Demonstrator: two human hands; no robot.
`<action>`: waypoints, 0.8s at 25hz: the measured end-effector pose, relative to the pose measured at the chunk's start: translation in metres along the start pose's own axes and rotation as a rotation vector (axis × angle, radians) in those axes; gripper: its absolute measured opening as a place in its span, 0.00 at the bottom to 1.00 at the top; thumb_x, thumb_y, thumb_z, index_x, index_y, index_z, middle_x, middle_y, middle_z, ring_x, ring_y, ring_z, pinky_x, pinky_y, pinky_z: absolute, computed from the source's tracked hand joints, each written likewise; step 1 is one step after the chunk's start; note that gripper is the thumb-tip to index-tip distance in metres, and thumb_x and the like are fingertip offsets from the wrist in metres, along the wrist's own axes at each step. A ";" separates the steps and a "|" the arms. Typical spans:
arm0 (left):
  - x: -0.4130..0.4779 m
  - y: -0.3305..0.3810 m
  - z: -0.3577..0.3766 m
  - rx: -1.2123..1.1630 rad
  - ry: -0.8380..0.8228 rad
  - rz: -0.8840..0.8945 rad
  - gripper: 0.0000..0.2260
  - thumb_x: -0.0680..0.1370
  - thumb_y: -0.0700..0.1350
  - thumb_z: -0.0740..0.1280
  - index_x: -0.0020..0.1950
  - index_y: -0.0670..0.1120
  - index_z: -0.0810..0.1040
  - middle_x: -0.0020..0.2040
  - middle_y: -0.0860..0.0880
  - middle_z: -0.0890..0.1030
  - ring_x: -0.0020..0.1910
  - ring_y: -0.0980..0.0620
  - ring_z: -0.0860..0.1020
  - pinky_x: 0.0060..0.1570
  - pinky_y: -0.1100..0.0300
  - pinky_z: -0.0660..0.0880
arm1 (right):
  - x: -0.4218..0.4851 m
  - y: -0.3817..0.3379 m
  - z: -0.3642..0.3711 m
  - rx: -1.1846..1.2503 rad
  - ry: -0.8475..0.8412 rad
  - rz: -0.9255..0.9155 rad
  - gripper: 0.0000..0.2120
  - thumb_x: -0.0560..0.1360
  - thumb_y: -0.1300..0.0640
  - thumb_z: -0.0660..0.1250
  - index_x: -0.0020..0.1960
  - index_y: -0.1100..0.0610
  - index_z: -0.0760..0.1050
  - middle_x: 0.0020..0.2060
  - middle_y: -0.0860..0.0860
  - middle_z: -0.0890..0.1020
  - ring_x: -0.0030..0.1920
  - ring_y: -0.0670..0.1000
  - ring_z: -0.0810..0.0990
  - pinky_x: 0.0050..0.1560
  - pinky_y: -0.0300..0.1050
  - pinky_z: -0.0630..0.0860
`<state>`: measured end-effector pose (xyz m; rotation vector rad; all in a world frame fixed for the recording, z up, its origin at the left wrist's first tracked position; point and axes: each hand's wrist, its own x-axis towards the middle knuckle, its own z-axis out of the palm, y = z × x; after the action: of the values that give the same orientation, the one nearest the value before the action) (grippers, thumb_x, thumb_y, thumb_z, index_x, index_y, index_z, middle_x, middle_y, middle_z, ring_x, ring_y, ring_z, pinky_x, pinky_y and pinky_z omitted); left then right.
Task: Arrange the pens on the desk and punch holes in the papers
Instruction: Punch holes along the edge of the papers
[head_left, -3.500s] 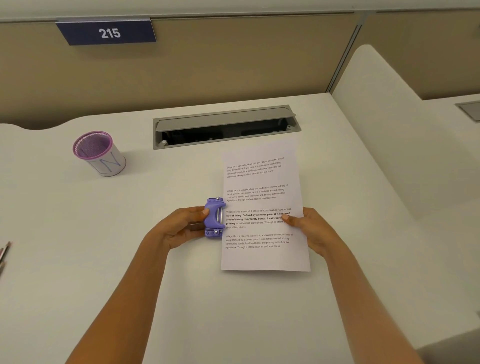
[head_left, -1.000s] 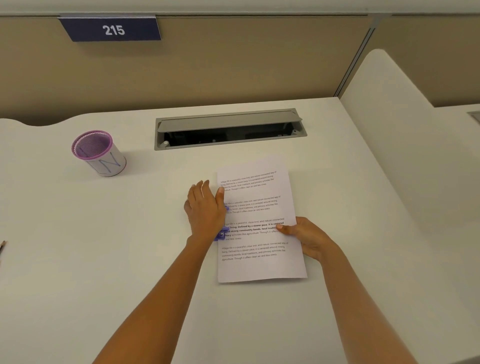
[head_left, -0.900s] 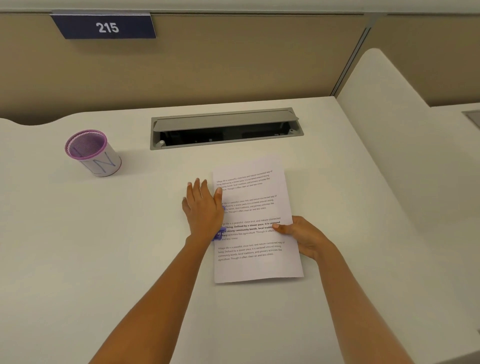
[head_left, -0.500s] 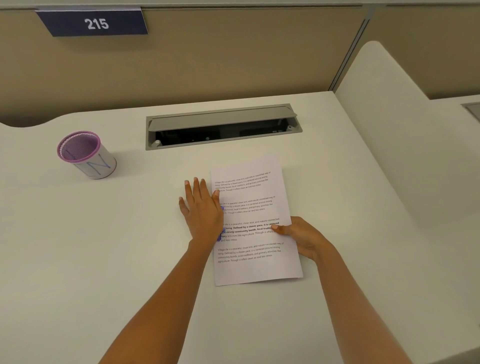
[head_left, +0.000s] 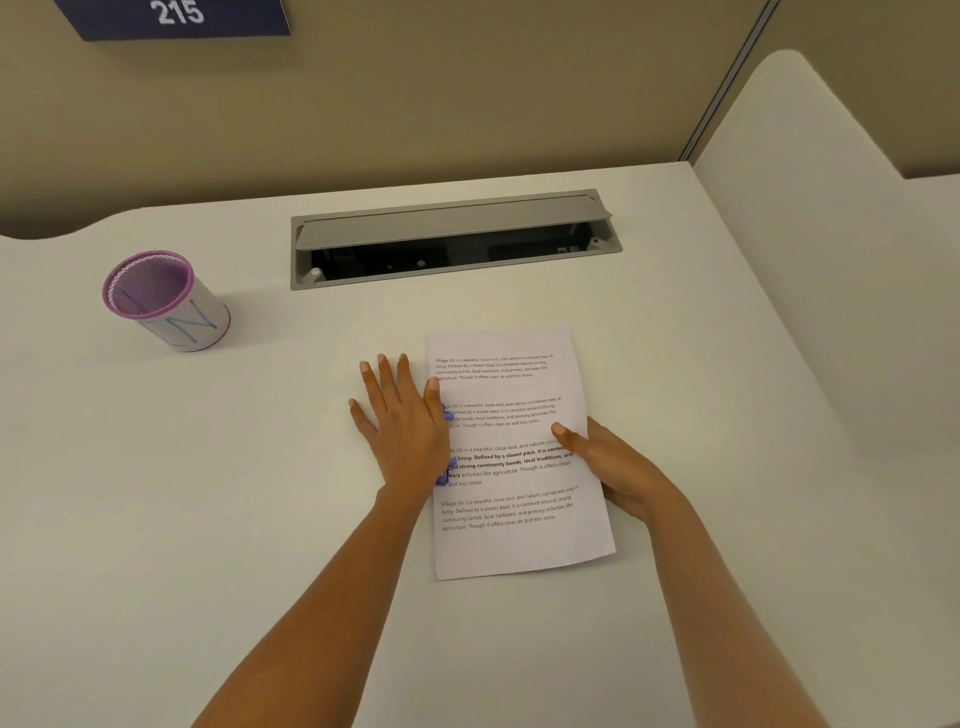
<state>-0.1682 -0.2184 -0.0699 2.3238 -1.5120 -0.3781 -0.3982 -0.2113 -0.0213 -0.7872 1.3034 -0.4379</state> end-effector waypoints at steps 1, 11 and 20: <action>0.000 -0.001 0.000 -0.007 0.003 -0.011 0.27 0.81 0.58 0.42 0.78 0.48 0.51 0.79 0.46 0.50 0.78 0.47 0.42 0.73 0.40 0.41 | 0.001 -0.001 0.000 -0.022 0.010 0.011 0.22 0.77 0.42 0.64 0.69 0.44 0.65 0.62 0.44 0.80 0.59 0.48 0.81 0.61 0.53 0.77; 0.008 0.004 -0.006 -0.164 -0.127 -0.133 0.27 0.81 0.58 0.43 0.78 0.49 0.50 0.79 0.49 0.45 0.77 0.50 0.38 0.71 0.41 0.34 | -0.008 -0.001 0.002 -0.069 0.049 -0.069 0.19 0.80 0.55 0.64 0.70 0.50 0.68 0.60 0.46 0.79 0.58 0.48 0.80 0.57 0.45 0.76; -0.022 -0.019 -0.059 -0.335 -0.147 -0.252 0.22 0.78 0.61 0.58 0.64 0.48 0.73 0.64 0.47 0.77 0.63 0.44 0.73 0.63 0.44 0.64 | -0.021 -0.004 -0.005 -0.071 0.049 -0.071 0.17 0.78 0.61 0.67 0.66 0.55 0.74 0.55 0.49 0.83 0.55 0.51 0.83 0.56 0.49 0.79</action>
<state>-0.1379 -0.1833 -0.0232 2.2538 -1.1110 -0.8165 -0.4074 -0.2008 -0.0049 -0.8886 1.3455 -0.4717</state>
